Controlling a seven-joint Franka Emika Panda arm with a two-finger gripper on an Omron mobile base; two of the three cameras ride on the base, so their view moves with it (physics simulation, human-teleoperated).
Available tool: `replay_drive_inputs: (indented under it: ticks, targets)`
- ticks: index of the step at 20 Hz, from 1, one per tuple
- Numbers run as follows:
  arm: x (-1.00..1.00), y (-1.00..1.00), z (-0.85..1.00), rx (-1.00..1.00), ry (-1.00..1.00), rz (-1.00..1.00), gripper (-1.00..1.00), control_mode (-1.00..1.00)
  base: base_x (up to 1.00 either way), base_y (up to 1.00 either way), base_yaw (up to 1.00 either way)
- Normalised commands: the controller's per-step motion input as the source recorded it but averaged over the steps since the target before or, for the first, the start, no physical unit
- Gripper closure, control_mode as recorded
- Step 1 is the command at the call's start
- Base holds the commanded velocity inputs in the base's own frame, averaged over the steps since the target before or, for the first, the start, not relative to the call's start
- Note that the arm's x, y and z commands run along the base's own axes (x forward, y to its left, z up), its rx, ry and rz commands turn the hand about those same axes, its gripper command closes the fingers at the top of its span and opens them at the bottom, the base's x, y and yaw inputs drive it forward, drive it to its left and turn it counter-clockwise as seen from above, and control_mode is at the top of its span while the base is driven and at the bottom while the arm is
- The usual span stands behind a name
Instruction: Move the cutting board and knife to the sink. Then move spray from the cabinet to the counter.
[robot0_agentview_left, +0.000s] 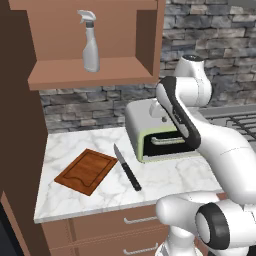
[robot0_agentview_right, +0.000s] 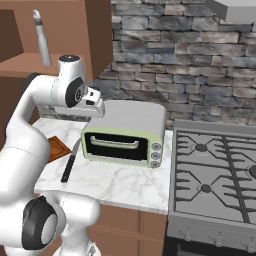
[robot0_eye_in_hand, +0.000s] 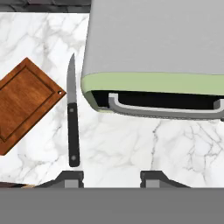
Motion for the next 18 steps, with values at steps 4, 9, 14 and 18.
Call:
replay_drive_inputs:
  ticks: [4,9,14,18]
  targets:
    - [-0.10,0.20,-0.03,-0.03,-0.01,0.00,-1.00,-1.00,0.00,0.00,0.00]
    - [-0.03,0.93,-0.27,-0.14,0.06,0.04,-1.00,-1.00,0.00,0.00,0.00]
    - [0.02,1.00,-0.34,-0.09,0.12,0.08,-1.00,-1.00,0.00,0.00,0.00]
    - [0.08,0.66,-0.47,0.01,0.06,0.04,-1.00,-1.00,0.00,0.00,0.00]
